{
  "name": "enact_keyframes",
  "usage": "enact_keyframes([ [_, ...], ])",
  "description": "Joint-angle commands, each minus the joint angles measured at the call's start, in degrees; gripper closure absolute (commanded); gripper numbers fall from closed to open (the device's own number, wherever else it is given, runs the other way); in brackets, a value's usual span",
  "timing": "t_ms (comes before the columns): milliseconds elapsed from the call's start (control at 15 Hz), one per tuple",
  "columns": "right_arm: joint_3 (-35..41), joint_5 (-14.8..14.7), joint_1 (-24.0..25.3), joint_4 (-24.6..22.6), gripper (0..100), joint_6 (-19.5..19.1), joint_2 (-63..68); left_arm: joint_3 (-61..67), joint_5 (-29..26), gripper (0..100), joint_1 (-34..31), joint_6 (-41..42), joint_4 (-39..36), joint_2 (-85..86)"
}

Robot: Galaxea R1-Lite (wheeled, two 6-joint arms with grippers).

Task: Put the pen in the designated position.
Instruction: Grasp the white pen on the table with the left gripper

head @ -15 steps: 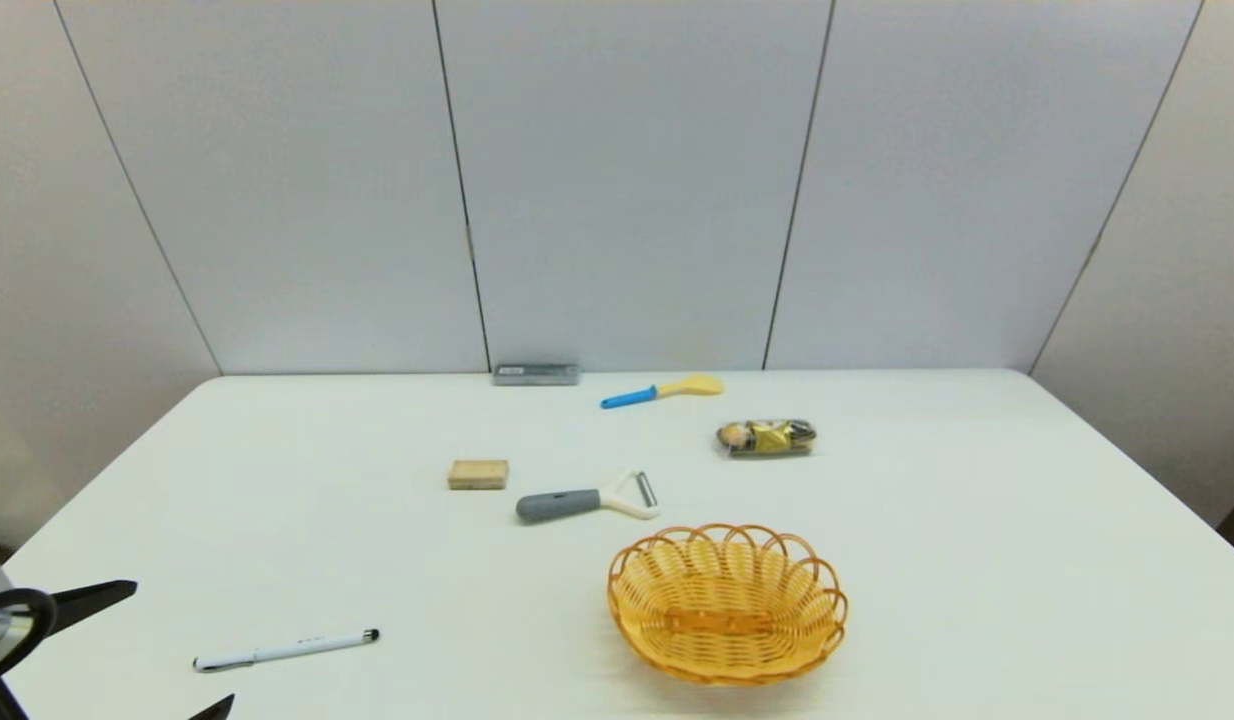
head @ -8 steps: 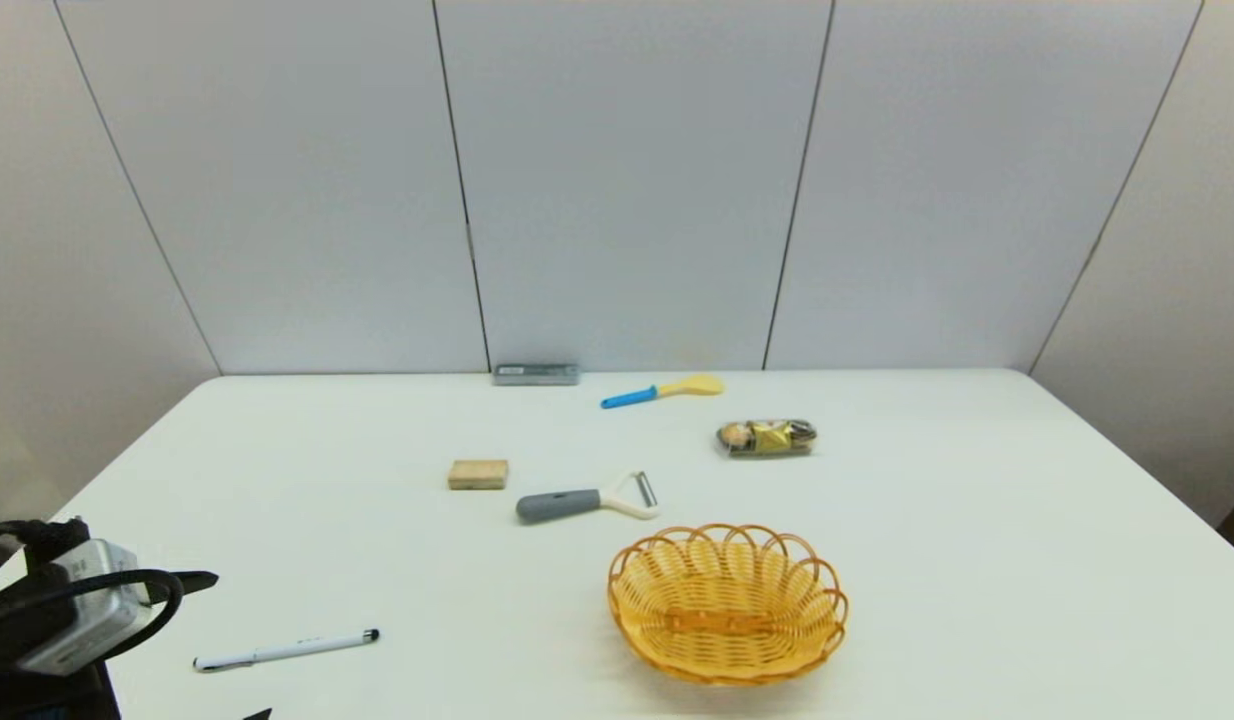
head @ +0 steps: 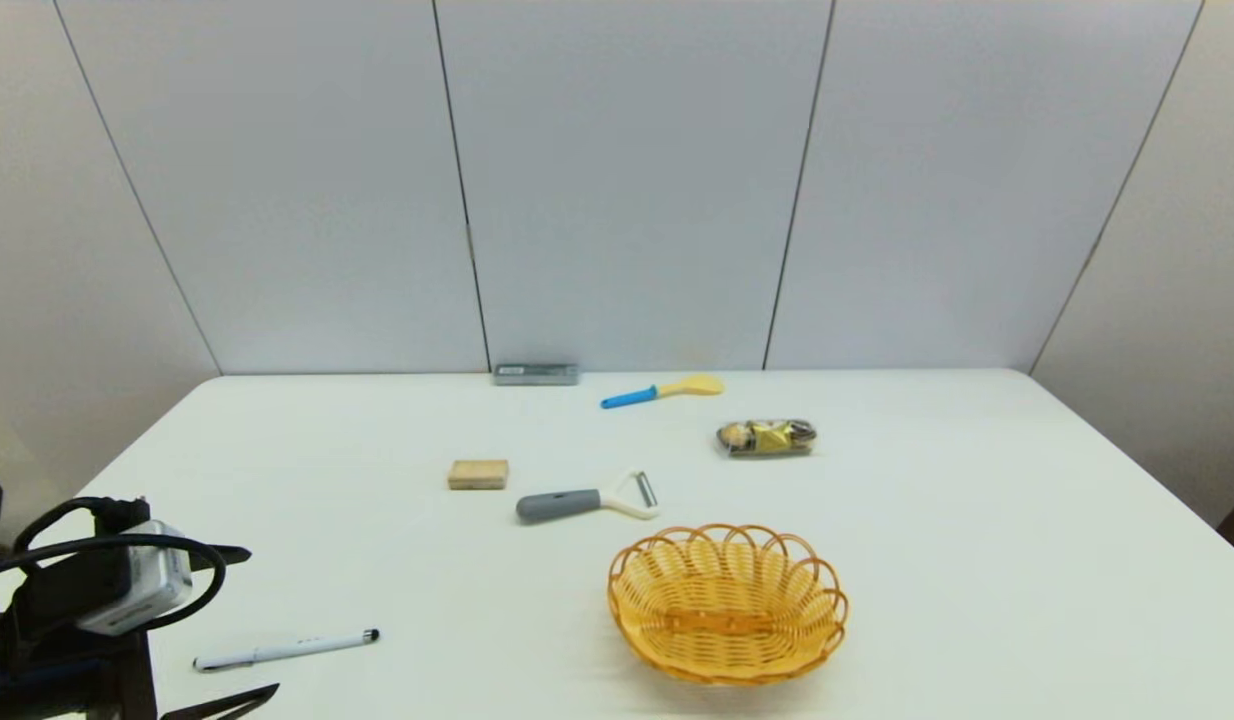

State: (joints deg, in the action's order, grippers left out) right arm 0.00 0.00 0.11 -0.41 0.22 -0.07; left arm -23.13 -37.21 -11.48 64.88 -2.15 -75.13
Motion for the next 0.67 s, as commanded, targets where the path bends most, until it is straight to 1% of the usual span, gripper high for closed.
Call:
enact_keyframes([
  [67, 0.1, 0.0, 0.0, 0.0, 0, 0.0, 0.1, -0.4, -3.9, 0, -0.2, 2.4, -3.0, -6.0],
  [267, 0.0, 0.0, 0.0, 0.0, 0, 0.0, 0.1, -0.3, -5.6, 0, -0.1, 3.9, -2.8, -9.0],
  [400, 0.1, 0.0, 0.0, 0.0, 0, 0.0, 0.1, -0.4, -7.4, 0, -0.1, 4.8, -0.9, -11.1],
  [667, 0.1, 0.0, 0.0, 0.0, 0, 0.0, 0.1, -1.3, -7.9, 0, -0.1, 6.3, 7.9, -13.3],
])
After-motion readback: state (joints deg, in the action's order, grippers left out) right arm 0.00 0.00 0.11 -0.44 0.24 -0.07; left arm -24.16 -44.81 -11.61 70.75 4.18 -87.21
